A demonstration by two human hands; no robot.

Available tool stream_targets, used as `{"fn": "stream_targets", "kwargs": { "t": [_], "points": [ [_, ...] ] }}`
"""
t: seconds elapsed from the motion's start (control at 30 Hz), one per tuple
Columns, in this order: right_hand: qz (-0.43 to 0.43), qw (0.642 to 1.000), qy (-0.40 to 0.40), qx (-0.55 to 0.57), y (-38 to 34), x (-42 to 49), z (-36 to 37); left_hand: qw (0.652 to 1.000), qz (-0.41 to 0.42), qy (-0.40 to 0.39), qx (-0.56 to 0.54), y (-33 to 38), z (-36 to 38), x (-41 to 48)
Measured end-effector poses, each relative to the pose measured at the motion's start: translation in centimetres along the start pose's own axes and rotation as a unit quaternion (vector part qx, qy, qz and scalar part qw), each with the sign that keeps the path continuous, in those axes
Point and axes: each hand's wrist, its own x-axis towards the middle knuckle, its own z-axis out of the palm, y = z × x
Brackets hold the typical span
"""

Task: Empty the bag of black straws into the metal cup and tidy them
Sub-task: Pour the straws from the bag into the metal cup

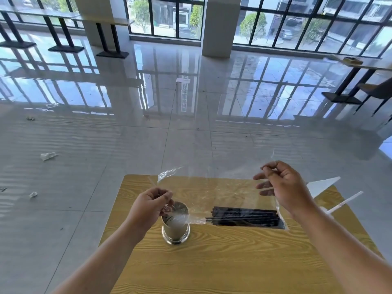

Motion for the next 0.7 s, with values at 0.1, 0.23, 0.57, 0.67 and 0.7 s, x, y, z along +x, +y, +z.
{"fn": "stream_targets", "kwargs": {
  "t": [0.1,0.23,0.57,0.67,0.7],
  "points": [
    [-0.011,0.999,-0.017,-0.038,-0.9,0.7,1.2,1.000,-0.016,0.019,-0.013,-0.9,-0.5,-0.1],
    [-0.031,0.996,-0.035,-0.082,-2.9,1.8,3.3,0.998,-0.030,0.044,-0.037,-2.0,-1.2,-0.1],
    [-0.083,0.963,-0.081,-0.242,-8.2,4.1,9.6,0.988,-0.091,0.075,-0.097,-5.6,-2.9,0.3],
    [-0.093,0.953,-0.095,-0.271,-9.7,4.5,11.5,0.985,-0.105,0.081,-0.107,-6.2,-3.2,0.5],
    [-0.097,0.950,-0.099,-0.278,-10.1,4.5,12.0,0.984,-0.109,0.085,-0.112,-6.4,-3.3,0.5]
  ]
}}
